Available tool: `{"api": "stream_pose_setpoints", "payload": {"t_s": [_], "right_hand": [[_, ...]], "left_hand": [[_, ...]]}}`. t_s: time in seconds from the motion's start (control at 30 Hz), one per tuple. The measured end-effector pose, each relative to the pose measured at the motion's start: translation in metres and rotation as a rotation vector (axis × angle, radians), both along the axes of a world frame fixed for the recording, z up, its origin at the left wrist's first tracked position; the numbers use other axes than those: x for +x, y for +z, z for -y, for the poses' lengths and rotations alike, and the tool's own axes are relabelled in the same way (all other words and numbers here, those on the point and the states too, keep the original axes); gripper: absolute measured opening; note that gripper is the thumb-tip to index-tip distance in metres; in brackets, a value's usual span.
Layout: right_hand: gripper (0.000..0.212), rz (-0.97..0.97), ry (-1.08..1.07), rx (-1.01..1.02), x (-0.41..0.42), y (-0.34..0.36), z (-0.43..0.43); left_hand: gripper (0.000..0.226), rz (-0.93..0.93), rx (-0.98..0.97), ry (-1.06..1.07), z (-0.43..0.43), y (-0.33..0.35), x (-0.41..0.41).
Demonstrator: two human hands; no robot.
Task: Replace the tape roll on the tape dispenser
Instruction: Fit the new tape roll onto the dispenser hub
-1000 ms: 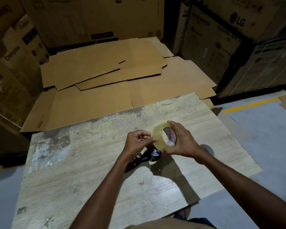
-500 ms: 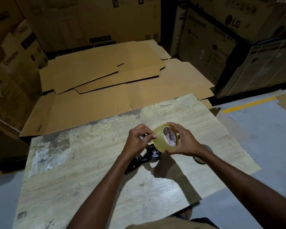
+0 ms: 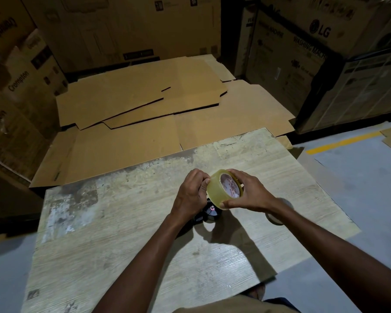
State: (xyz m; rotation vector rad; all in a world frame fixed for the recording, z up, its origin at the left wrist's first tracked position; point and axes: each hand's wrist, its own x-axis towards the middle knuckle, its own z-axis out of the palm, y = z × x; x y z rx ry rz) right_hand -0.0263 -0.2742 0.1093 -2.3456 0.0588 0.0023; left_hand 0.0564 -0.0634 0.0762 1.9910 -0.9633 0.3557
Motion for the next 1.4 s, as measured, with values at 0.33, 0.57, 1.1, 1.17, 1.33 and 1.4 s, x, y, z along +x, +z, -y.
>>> {"api": "stream_pose_setpoints", "payload": {"t_s": [0.33,0.57,1.1,1.17,1.33,1.4], "right_hand": [[0.087,-0.052,0.02,-0.006,-0.005,0.001,-0.002],[0.104,-0.121,-0.037,-0.056,-0.004,-0.011,0.004],[0.114,-0.288,-0.134,-0.229,0.0,-0.048,-0.021],[0.116,-0.298,-0.116,-0.244,0.002,-0.05,-0.028],[0.124,-0.322,-0.116,-0.267,0.007,-0.055,-0.043],[0.123,-0.324,-0.103,-0.28,0.011,-0.055,-0.048]], "left_hand": [[0.024,-0.492,-0.037,0.007,-0.001,-0.012,0.008],[0.017,-0.808,-0.202,0.049,-0.016,-0.015,0.017],[0.042,-0.705,0.254,0.234,-0.069,-0.106,0.011],[0.025,-0.742,0.211,0.242,-0.069,-0.106,0.005],[0.019,-0.807,0.118,0.244,-0.07,-0.104,-0.009],[0.02,-0.827,0.096,0.235,-0.071,-0.106,-0.012]]}}
